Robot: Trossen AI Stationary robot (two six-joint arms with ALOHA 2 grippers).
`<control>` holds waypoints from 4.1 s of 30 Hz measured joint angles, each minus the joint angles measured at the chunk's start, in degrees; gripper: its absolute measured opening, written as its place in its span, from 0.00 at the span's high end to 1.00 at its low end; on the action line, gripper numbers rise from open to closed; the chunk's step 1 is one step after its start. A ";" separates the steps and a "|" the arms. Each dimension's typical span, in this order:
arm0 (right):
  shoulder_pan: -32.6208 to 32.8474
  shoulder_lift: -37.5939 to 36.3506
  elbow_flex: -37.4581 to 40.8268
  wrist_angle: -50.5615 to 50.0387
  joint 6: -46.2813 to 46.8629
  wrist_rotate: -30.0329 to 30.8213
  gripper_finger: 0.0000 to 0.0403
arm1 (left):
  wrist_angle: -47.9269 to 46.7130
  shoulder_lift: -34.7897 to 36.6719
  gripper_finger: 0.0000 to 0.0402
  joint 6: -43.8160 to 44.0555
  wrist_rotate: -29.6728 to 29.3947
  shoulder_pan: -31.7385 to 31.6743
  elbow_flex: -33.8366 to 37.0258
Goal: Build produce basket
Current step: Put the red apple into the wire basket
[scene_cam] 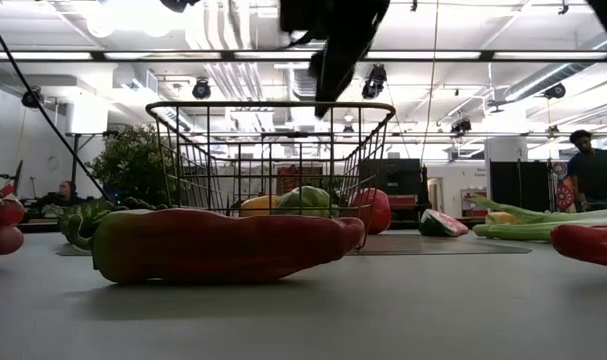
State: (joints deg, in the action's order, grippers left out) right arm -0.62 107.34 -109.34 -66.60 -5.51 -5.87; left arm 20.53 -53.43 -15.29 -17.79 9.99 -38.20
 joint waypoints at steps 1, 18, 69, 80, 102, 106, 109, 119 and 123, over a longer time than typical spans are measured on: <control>0.00 -1.52 0.68 -0.02 0.66 0.14 0.19 | 0.00 0.00 0.32 0.02 0.07 0.10 0.00; -3.10 -27.59 26.79 16.45 12.23 19.43 0.19 | 0.20 -0.04 0.32 0.09 0.07 0.31 0.07; -32.22 -14.01 49.15 50.47 -15.57 1.09 0.19 | 0.00 -0.13 0.32 -0.61 -0.10 0.22 0.09; -32.33 -14.26 48.52 49.56 -13.98 0.91 0.36 | 0.00 -0.13 0.32 -0.63 -0.10 0.22 0.09; -22.46 -43.83 43.39 35.23 -6.47 3.80 0.38 | 13.23 -9.67 0.32 2.87 0.74 0.25 0.44; -14.50 -47.25 43.39 35.33 -4.69 3.68 0.38 | 17.19 -14.33 0.32 4.84 0.75 0.25 -0.28; -8.23 -47.77 43.39 35.44 -4.48 3.73 0.38 | 19.86 -17.04 0.32 6.57 0.75 0.25 -0.66; 3.60 -43.91 43.38 35.95 -4.55 4.24 0.38 | 22.43 -20.65 0.32 11.60 1.22 0.30 -0.83; 3.61 -41.39 43.37 36.91 -4.51 4.57 0.38 | 22.47 -20.70 0.32 11.96 1.41 0.29 -0.83</control>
State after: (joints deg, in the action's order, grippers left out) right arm 2.99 65.95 -65.98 -29.69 -10.02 -1.30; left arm 43.00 -74.13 -3.33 -16.38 10.28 -39.03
